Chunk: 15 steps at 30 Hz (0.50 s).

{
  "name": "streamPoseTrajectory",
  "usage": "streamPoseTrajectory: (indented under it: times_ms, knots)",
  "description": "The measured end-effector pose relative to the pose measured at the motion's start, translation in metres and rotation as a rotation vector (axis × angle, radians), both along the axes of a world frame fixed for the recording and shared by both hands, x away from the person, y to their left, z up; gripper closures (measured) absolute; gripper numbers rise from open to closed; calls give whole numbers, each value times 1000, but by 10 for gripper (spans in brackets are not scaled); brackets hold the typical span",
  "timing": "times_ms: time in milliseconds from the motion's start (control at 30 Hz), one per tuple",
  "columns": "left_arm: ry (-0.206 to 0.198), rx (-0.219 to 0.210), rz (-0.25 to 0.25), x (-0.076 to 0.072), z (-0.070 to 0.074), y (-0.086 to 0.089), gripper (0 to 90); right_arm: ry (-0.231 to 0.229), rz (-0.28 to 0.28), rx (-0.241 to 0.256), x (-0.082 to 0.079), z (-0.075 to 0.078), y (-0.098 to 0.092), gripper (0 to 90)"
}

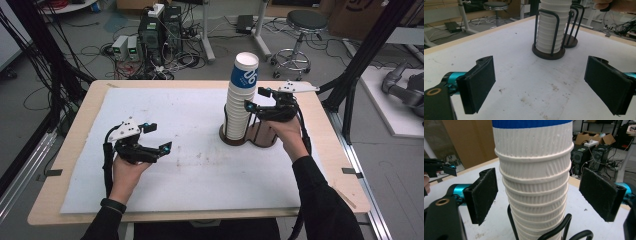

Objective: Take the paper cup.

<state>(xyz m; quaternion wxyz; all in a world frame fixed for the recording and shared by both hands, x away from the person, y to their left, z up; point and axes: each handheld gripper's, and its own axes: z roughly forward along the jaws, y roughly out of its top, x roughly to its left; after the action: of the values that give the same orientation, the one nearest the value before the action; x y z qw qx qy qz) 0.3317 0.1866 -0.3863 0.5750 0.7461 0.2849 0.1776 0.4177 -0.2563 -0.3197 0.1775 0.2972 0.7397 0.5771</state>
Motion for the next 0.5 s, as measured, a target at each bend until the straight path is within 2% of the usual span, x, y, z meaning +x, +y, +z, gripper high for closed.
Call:
streamPoseTrajectory:
  times_ms: [500]
  knots:
    - [12, 5, -16, 1, -2, -3, 99, 27, 44, -37, 15, 2, 14, 151]
